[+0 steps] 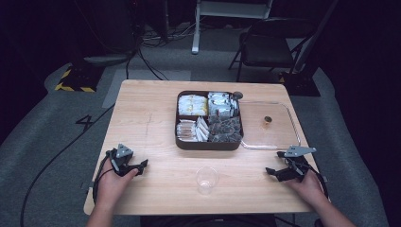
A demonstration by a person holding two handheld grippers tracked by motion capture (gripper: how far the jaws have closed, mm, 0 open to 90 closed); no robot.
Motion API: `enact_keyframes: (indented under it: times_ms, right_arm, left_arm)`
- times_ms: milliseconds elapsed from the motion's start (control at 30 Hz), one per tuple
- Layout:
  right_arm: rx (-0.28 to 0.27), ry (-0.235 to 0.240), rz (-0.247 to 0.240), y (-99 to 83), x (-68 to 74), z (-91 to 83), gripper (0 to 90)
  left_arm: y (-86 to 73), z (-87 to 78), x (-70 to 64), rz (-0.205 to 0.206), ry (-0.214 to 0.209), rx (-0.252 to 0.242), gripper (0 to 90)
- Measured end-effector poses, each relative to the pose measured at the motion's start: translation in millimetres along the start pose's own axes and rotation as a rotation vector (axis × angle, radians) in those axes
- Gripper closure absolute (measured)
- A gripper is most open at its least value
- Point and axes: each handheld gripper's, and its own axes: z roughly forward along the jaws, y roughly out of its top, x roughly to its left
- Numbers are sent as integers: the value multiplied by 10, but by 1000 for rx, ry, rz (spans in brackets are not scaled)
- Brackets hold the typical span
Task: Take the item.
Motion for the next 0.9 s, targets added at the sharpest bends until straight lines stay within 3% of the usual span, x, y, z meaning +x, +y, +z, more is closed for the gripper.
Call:
enact_keyframes:
  times_ms: [200,300,467,767,900]
  right_arm:
    - [0,0,0,0,0,0,74]
    - [-1,-1,0,-1,1,0,74]
    - [-2,0,-1,-1,-1,0,75]
    - [-13,-5,2,-12,-9,-18,128]
    - [-16,-7,4,-14,-10,-21,140]
  left_arm:
    - [42,-58,-10,5,-16,-5,315]
    - [112,-111,-45,29,-23,4,315]
    - [369,-171,-148,84,-56,-13,317]
    - [656,-127,-144,101,-80,-48,327]
    - [873,-91,-138,129,-122,-60,332]
